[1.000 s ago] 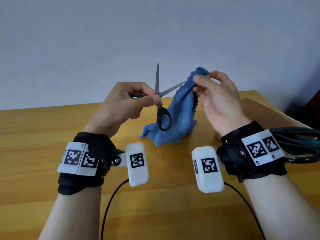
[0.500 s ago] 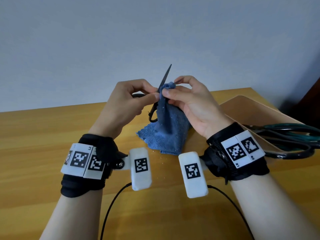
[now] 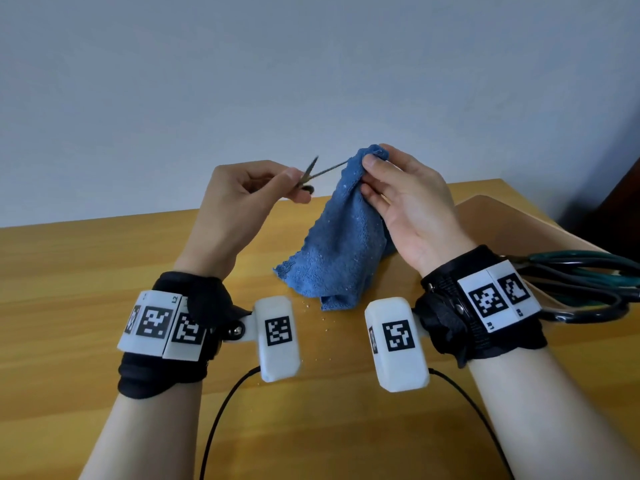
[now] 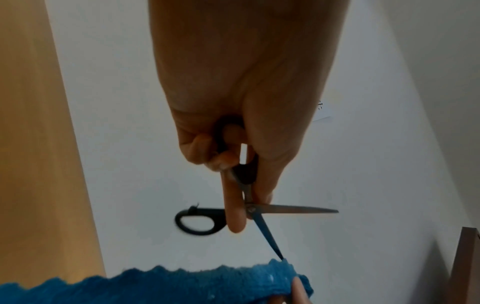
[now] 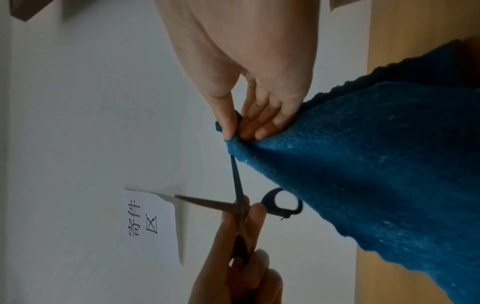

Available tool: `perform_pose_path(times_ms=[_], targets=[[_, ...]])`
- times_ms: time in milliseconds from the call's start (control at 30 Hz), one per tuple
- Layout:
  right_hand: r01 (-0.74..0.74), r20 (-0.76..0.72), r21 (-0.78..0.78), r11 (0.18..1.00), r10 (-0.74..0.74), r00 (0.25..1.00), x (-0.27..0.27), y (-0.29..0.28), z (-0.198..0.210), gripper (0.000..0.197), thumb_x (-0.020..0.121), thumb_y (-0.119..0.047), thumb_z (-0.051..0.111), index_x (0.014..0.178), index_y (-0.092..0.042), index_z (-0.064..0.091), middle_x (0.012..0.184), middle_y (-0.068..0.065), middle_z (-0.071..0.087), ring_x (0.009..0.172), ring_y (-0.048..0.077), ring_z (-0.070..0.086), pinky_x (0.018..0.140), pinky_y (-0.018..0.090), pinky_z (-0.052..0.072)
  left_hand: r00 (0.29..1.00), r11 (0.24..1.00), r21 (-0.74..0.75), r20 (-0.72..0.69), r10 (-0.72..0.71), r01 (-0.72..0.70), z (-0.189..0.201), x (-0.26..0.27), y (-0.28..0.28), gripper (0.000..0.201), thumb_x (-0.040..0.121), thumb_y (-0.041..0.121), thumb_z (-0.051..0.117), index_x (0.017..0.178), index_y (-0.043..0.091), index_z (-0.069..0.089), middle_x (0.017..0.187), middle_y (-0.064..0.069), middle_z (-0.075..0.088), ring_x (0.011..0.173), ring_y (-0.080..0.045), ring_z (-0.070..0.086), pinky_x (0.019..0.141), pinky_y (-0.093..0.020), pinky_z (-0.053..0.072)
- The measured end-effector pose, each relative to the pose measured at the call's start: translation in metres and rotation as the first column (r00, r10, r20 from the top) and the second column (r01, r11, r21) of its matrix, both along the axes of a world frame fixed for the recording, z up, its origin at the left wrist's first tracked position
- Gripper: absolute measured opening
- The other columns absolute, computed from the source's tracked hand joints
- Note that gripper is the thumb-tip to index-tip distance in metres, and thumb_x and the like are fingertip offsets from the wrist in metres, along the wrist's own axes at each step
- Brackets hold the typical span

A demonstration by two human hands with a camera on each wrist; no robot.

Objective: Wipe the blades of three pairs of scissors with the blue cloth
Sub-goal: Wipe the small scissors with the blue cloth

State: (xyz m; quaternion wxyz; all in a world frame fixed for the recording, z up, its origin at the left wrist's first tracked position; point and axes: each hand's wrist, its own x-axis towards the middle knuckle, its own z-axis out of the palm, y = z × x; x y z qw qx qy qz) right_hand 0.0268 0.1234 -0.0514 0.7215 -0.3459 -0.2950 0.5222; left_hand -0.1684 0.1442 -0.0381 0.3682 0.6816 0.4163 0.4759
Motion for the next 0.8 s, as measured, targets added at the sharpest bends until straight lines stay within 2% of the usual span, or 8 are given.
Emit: perform_pose_path(times_ms=[67,100,233,367,467,567,700,800], targets=[[-0.059,0.02,-0.021,0.998,0.059,0.998,0.003,0.0,0.0,0.029,0.091,-0.001,0.066,0.119,-0.005,0.062,0.095,0.006,0.071,0.093,0.019,0.069,0.088,0.028,0.056,0.999,0.999,0.021,0.042,0.025,-0.026,-0.001,-0.002,0.002,0.015,0.097,0.019,0.066,0.099,0.01,0.078,0.088,-0.002,0.078,0.071,0.008,0.062,0.062,-0.004,0.037],[-0.089,0.034,-0.032,0.995,0.09,0.995,0.003,0.0,0.0,0.022,0.091,-0.002,0.065,0.113,-0.007,0.064,0.093,0.005,0.072,0.091,0.018,0.07,0.089,0.029,0.056,0.997,0.999,0.024,0.065,0.039,-0.04,-0.002,-0.003,0.004,0.012,0.094,0.017,0.068,0.099,0.012,0.079,0.088,0.0,0.078,0.075,0.004,0.063,0.063,-0.005,0.039],[-0.2,0.078,-0.081,0.976,0.207,0.975,0.002,-0.003,0.001,0.008,0.092,-0.003,0.063,0.097,-0.007,0.067,0.086,0.005,0.072,0.083,0.016,0.069,0.089,0.031,0.057,0.99,0.997,0.013,0.119,0.078,-0.08,-0.003,-0.005,0.008,0.006,0.087,0.01,0.075,0.091,0.015,0.075,0.07,0.009,0.071,0.059,-0.008,0.048,0.057,-0.014,0.038],[-0.281,0.138,-0.105,0.954,0.294,0.946,-0.002,-0.005,0.0,0.011,0.091,-0.002,0.064,0.1,-0.006,0.067,0.094,0.009,0.071,0.089,0.018,0.068,0.091,0.032,0.057,0.986,0.996,-0.043,0.149,0.08,-0.074,-0.003,-0.005,0.009,0.025,0.085,0.012,0.078,0.097,0.016,0.057,0.074,0.003,0.076,0.065,-0.019,0.045,0.055,-0.014,0.04],[-0.291,0.167,-0.121,0.949,0.308,0.937,-0.002,-0.004,-0.001,0.014,0.09,-0.001,0.065,0.103,-0.007,0.067,0.097,0.009,0.071,0.091,0.019,0.069,0.09,0.032,0.058,0.986,0.995,-0.066,0.144,0.079,-0.07,-0.004,-0.004,0.01,0.026,0.086,0.013,0.077,0.108,0.02,0.065,0.076,0.005,0.075,0.068,-0.019,0.044,0.057,-0.013,0.041],[-0.272,0.155,-0.133,0.953,0.291,0.944,0.003,-0.002,-0.002,0.013,0.089,0.001,0.065,0.099,-0.008,0.067,0.093,0.008,0.071,0.09,0.02,0.069,0.09,0.034,0.058,0.984,0.994,-0.061,0.148,0.101,-0.093,-0.005,-0.005,0.012,0.024,0.09,0.014,0.073,0.113,0.021,0.072,0.083,-0.002,0.074,0.071,-0.017,0.043,0.058,-0.01,0.04],[-0.301,0.161,-0.125,0.945,0.319,0.934,0.002,-0.004,-0.001,0.011,0.09,0.0,0.064,0.097,-0.007,0.067,0.089,0.008,0.072,0.086,0.02,0.069,0.088,0.034,0.058,0.978,0.992,-0.076,0.178,0.113,-0.101,-0.006,-0.002,0.011,0.016,0.092,0.013,0.069,0.106,0.018,0.076,0.081,0.001,0.074,0.062,-0.013,0.038,0.056,-0.014,0.036],[-0.367,0.21,-0.123,0.922,0.386,0.898,-0.008,-0.006,-0.003,0.011,0.091,-0.002,0.064,0.1,-0.005,0.068,0.092,0.011,0.072,0.085,0.022,0.07,0.085,0.034,0.059,0.978,0.994,-0.079,0.189,0.083,-0.069,-0.004,0.005,0.008,0.015,0.092,0.009,0.069,0.104,0.012,0.076,0.079,-0.002,0.07,0.052,-0.007,0.034,0.052,-0.011,0.033]])
